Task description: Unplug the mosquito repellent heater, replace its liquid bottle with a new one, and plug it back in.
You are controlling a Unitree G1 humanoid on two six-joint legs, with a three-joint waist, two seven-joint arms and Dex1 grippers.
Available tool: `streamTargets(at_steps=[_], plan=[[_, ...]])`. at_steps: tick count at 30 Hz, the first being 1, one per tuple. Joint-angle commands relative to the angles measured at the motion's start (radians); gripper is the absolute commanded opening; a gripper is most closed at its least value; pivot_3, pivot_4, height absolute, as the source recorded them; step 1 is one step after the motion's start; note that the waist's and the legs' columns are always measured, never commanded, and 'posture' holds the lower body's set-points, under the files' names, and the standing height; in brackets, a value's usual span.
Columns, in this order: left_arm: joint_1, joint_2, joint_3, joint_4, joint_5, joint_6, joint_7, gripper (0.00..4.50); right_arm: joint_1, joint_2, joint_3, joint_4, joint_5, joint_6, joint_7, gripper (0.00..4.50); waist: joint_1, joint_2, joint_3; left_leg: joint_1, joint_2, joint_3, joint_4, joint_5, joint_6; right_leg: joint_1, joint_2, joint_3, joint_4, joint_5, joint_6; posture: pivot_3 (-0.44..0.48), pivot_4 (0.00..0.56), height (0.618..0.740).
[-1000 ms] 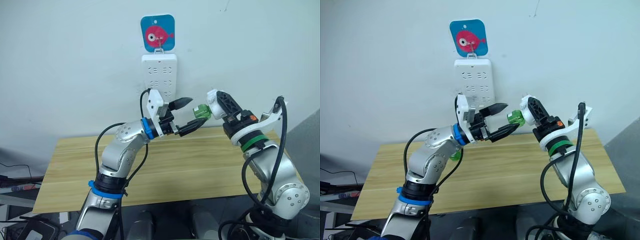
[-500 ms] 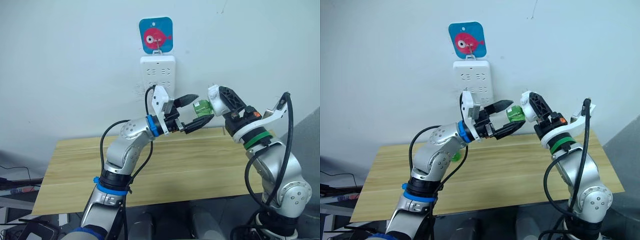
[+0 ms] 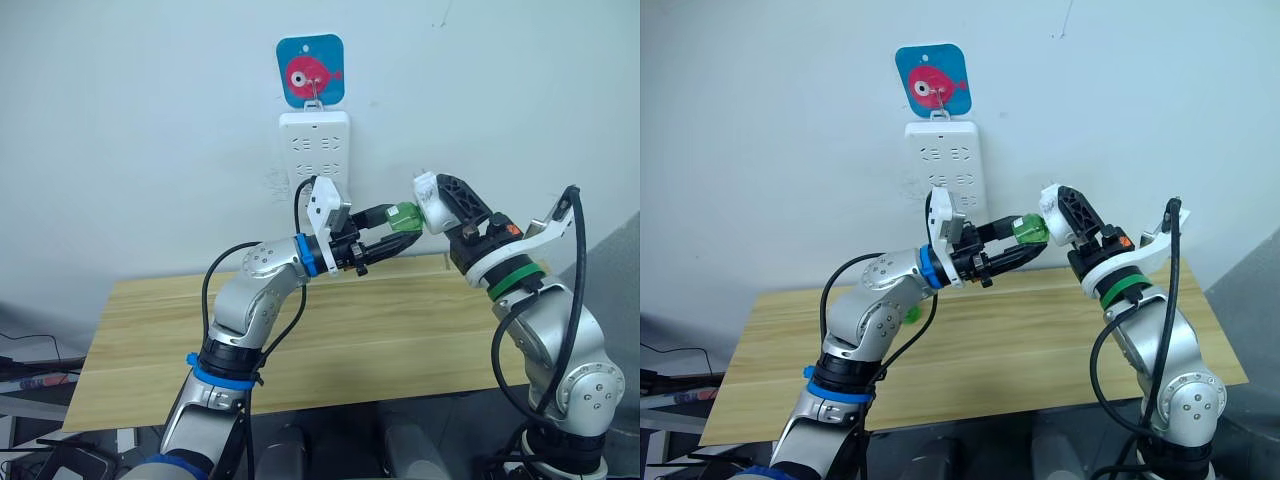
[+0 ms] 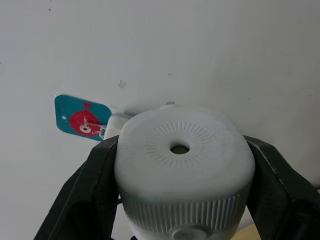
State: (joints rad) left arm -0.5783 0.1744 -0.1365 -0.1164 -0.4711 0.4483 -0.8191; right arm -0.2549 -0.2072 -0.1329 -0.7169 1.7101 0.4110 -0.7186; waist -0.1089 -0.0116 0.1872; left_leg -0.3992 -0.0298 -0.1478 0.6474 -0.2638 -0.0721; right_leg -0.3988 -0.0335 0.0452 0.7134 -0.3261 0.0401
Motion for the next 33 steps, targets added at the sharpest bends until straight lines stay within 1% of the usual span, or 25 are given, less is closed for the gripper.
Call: streamTargets(at_steps=[1,4,6,10,18,20,23,26,29,30,33], plan=[[-0.017,-0.008,0.005,-0.025,-0.03,0.007,-0.003,2.33,-0.007,-0.008,0.012,-0.059,0.031,-0.032,0.024,2.98,0.0,0.0,0.0,0.0,0.0,0.0,0.0,0.0,0.0,0.0,0.0,0.0,0.0,0.0,0.0,-0.111,0.133,0.732],[-0.018,-0.012,0.02,-0.025,-0.04,0.012,0.009,2.33,-0.006,-0.017,0.017,-0.059,0.033,-0.041,0.025,2.98,0.0,0.0,0.0,0.0,0.0,0.0,0.0,0.0,0.0,0.0,0.0,0.0,0.0,0.0,0.0,-0.111,0.134,0.732],[-0.018,-0.008,0.013,-0.021,-0.023,-0.006,0.013,3.05,-0.005,-0.02,0.019,-0.058,0.035,-0.045,0.025,2.98,0.0,0.0,0.0,0.0,0.0,0.0,0.0,0.0,0.0,0.0,0.0,0.0,0.0,0.0,0.0,-0.11,0.136,0.732],[-0.014,-0.007,0.0,-0.032,-0.007,-0.037,0.009,4.22,-0.001,-0.024,0.021,-0.059,0.039,-0.057,0.023,2.98,0.0,0.0,0.0,0.0,0.0,0.0,0.0,0.0,0.0,0.0,0.0,0.0,0.0,0.0,0.0,-0.11,0.136,0.732],[-0.004,-0.019,0.006,-0.041,-0.03,-0.035,0.003,4.23,0.005,-0.024,0.022,-0.064,0.061,-0.074,0.022,2.98,0.0,0.0,0.0,0.0,0.0,0.0,0.0,0.0,0.0,0.0,0.0,0.0,0.0,0.0,0.0,-0.106,0.137,0.732],[-0.001,-0.021,0.005,-0.043,-0.029,-0.04,0.0,3.85,0.002,-0.017,0.021,-0.063,0.076,-0.089,0.017,2.98,0.0,0.0,0.0,0.0,0.0,0.0,0.0,0.0,0.0,0.0,0.0,0.0,0.0,0.0,0.0,-0.105,0.137,0.732],[0.0,-0.027,0.005,-0.047,-0.031,-0.043,0.006,3.85,0.0,-0.01,0.018,-0.063,0.098,-0.107,0.013,2.98,0.0,0.0,0.0,0.0,0.0,0.0,0.0,0.0,0.0,0.001,0.0,0.0,0.0,0.0,0.0,-0.101,0.138,0.732],[-0.009,-0.038,0.013,-0.045,-0.031,-0.051,0.019,3.28,0.005,-0.022,0.02,-0.063,0.11,-0.107,0.016,2.98,0.0,0.0,0.0,0.0,0.0,0.0,0.001,0.0,0.0,0.001,0.0,0.0,0.0,0.0,0.0,-0.098,0.136,0.732],[-0.018,-0.04,0.016,-0.045,-0.03,-0.059,0.022,2.37,0.009,-0.029,0.022,-0.06,0.117,-0.109,0.02,2.98,0.0,0.0,0.0,0.0,0.0,0.0,0.001,0.0,0.0,0.001,0.0,0.0,0.0,0.0,0.0,-0.096,0.136,0.732],[-0.019,-0.041,0.016,-0.046,-0.032,-0.058,0.022,2.28,0.01,-0.031,0.022,-0.059,0.118,-0.11,0.022,2.98,0.0,0.0,0.0,0.0,0.0,0.0,0.001,0.0,0.0,0.001,0.0,0.0,0.0,0.0,0.0,-0.094,0.135,0.732],[-0.016,-0.045,0.013,-0.049,-0.031,-0.065,0.023,2.28,0.013,-0.035,0.026,-0.057,0.12,-0.111,0.027,2.98,0.0,0.0,0.0,0.0,0.0,0.0,0.001,0.0,0.0,0.001,0.0,0.0,0.0,0.0,0.0,-0.093,0.134,0.732]])
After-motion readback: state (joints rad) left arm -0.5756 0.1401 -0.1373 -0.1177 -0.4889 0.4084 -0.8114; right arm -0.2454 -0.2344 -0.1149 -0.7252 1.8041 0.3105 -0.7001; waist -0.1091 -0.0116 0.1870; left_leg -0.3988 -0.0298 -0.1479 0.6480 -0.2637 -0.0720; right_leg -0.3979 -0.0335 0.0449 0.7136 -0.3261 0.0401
